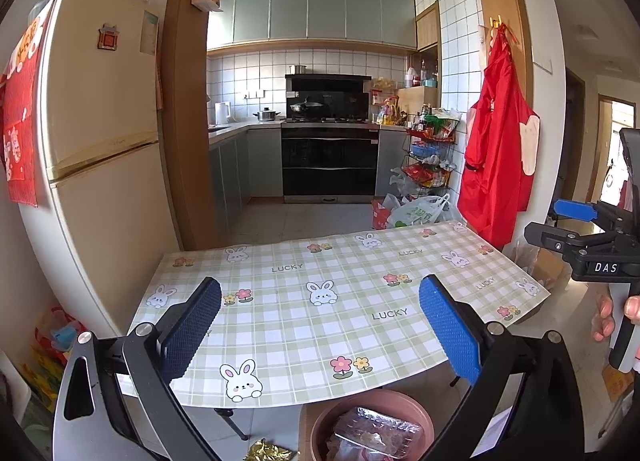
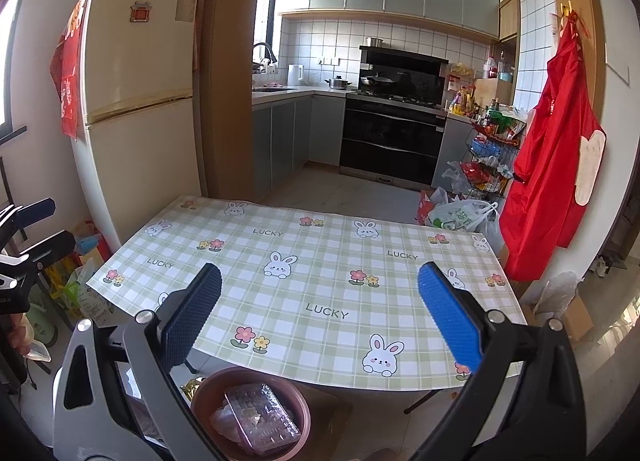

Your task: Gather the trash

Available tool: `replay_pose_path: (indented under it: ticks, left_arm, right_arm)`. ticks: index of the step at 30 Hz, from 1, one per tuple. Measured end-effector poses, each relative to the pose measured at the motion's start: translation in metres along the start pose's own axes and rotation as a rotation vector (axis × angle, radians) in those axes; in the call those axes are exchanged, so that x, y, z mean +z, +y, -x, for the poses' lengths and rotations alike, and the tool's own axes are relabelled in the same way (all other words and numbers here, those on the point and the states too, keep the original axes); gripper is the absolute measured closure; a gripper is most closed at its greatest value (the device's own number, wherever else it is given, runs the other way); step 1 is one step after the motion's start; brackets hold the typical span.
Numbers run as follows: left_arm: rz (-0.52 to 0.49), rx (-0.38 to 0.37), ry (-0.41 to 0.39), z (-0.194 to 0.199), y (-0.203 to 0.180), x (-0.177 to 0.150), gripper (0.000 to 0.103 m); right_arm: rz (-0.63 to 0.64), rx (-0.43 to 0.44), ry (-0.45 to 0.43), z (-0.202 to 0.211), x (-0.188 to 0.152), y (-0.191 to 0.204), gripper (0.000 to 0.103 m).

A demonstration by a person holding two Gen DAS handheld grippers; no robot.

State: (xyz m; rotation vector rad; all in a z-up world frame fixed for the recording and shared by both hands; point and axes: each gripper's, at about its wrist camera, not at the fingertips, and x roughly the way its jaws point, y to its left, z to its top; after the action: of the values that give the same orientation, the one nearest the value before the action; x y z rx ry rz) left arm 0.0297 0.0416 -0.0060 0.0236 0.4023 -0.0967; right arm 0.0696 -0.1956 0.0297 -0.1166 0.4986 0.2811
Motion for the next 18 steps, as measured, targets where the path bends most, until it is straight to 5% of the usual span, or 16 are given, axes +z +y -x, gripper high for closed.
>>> replay_pose_path:
  ticks: [18]
  left_arm:
    - [-0.002,0.006,0.005,-0.0053,0.0025,-0.0001,0.006]
  right_arm:
    - [0.0,-0.006,0.005,-0.0003,-0.0012,-0.0029,0.006]
